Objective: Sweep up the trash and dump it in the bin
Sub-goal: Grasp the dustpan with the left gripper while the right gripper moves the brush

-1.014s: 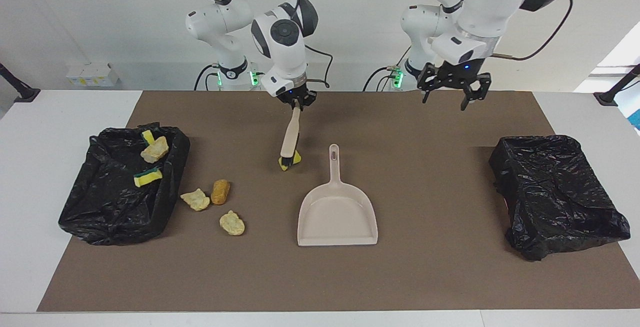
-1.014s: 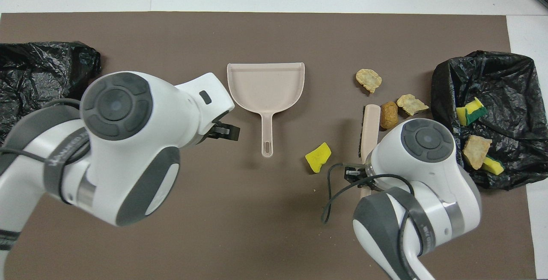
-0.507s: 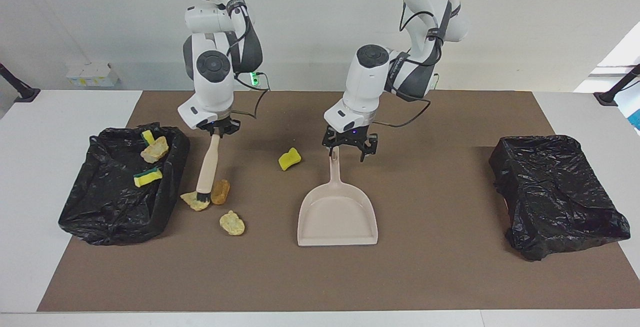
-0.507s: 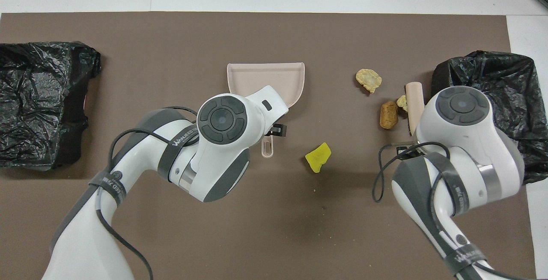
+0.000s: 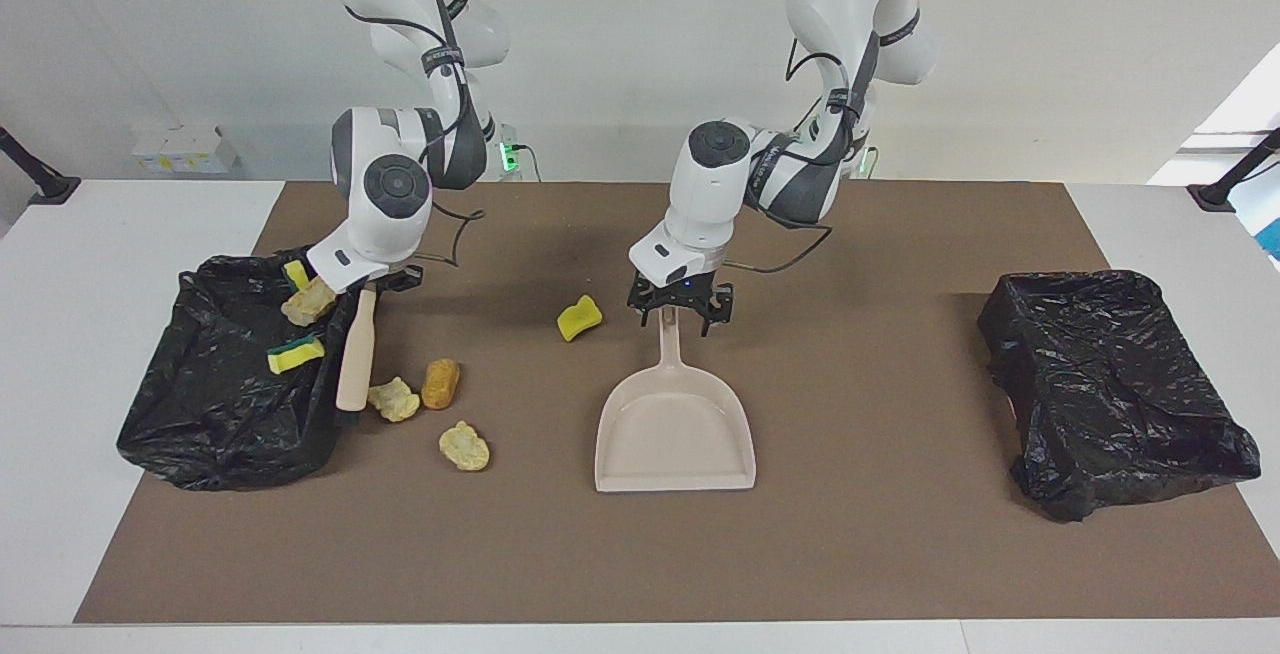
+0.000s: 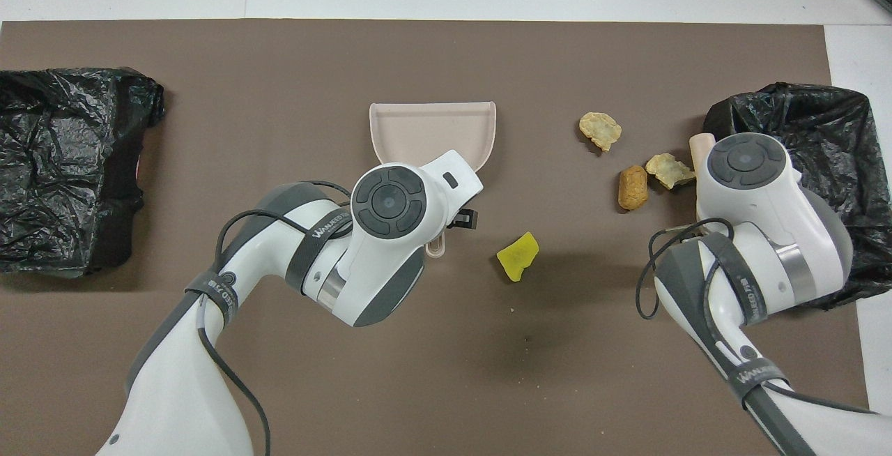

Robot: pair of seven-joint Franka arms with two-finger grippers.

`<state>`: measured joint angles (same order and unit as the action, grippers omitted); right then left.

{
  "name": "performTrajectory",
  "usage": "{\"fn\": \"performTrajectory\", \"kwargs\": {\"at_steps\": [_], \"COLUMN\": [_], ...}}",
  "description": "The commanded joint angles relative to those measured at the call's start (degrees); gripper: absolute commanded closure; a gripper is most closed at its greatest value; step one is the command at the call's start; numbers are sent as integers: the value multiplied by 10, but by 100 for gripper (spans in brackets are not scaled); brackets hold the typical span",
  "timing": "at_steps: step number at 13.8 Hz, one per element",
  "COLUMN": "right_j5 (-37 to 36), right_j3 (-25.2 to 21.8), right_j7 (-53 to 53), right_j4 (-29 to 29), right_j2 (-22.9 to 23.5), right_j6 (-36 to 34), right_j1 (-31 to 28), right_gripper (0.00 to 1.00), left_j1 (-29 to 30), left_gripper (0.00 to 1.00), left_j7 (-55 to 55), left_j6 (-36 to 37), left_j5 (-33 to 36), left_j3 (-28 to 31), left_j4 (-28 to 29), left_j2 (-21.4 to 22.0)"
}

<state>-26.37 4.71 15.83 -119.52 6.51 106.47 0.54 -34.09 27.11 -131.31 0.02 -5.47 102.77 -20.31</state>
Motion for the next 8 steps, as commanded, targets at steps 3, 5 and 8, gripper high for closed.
{"fn": "performTrajectory", "kwargs": {"at_steps": [3,5,8], "right_j5": [-4,10,71], "right_j3": [8,12,12], "right_j7": [-11,-11,-11], "right_j4": [-20,-14,2], "right_j2": [15,26,37], "right_j6": [44,47,46], "right_j1": [-1,6,48], "right_gripper": [100,100,100], "left_j1": [-16,-13,-10], "left_gripper": [19,58,100], "left_j7": [15,15,14], "left_j6": [0,3,4], "left_j5": [10,10,27], "left_j3": [12,13,13], "left_j4": [-13,-16,-18], "left_j2": [-17,-16,-14]}}
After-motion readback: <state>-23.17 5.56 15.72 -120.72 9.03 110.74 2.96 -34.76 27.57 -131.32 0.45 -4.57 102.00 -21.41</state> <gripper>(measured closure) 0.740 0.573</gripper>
